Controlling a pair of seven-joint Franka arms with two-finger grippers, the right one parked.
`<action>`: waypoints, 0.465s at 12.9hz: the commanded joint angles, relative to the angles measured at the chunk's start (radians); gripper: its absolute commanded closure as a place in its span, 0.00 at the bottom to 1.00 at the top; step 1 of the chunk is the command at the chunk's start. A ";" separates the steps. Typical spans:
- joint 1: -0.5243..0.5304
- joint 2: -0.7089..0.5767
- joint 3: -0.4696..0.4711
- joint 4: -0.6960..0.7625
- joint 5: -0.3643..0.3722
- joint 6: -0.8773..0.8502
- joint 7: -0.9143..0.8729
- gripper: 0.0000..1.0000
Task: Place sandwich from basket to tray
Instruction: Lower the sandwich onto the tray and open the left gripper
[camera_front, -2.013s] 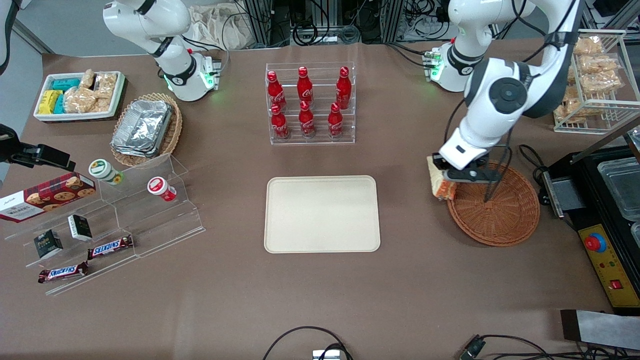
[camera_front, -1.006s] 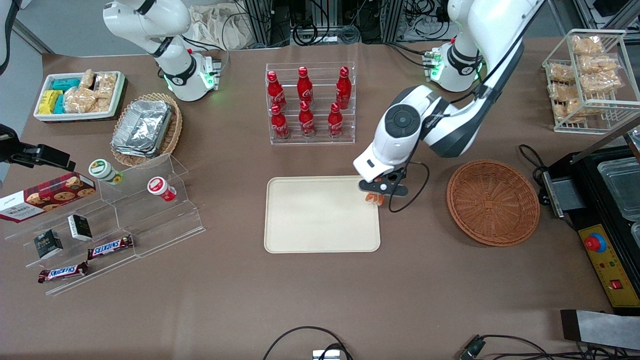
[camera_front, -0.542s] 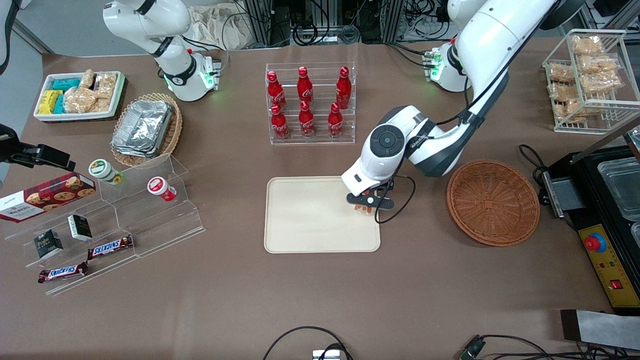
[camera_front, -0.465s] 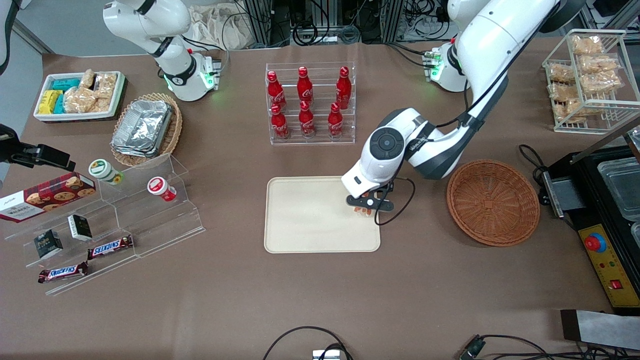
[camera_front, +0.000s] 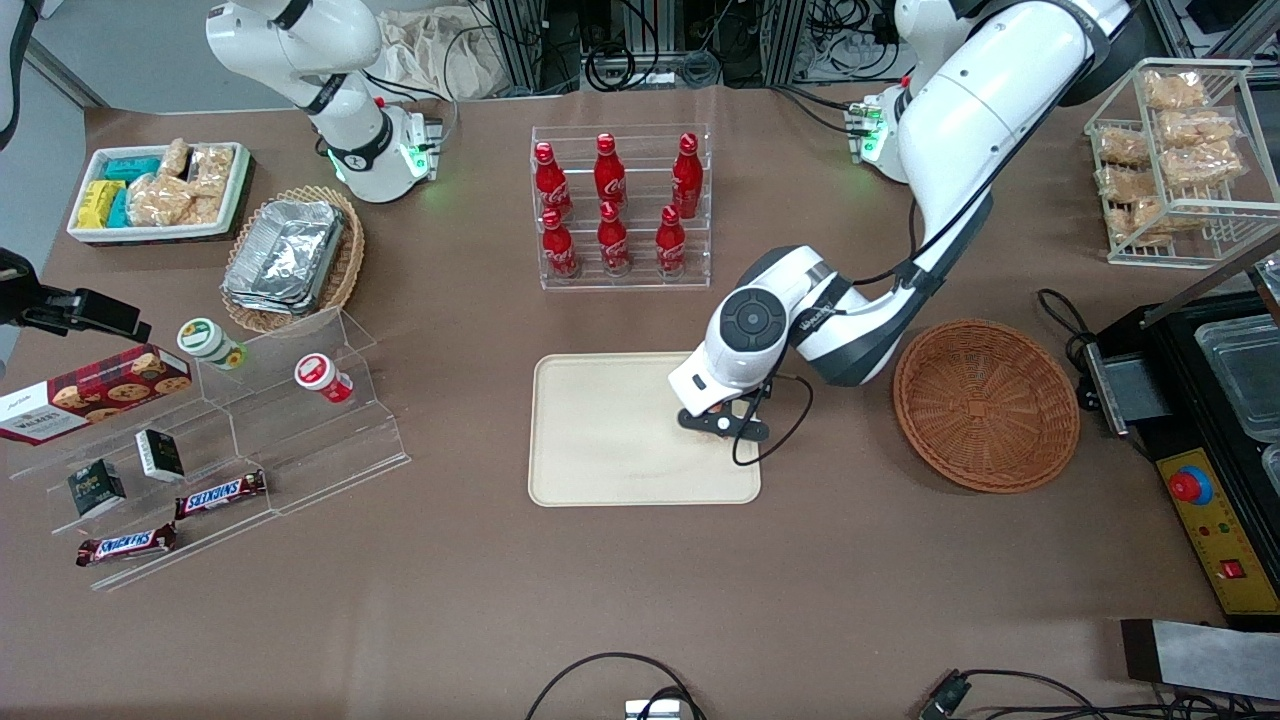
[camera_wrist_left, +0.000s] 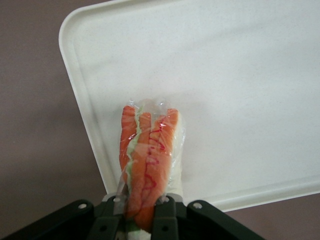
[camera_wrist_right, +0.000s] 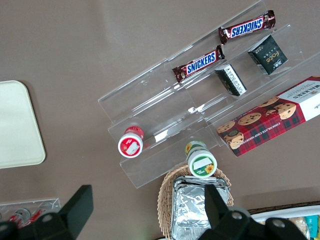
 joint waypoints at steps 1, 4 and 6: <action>-0.018 0.034 0.007 0.051 0.049 -0.031 -0.030 0.82; -0.029 0.063 0.007 0.076 0.071 -0.033 -0.051 0.81; -0.075 0.065 0.049 0.086 0.068 -0.031 -0.063 0.78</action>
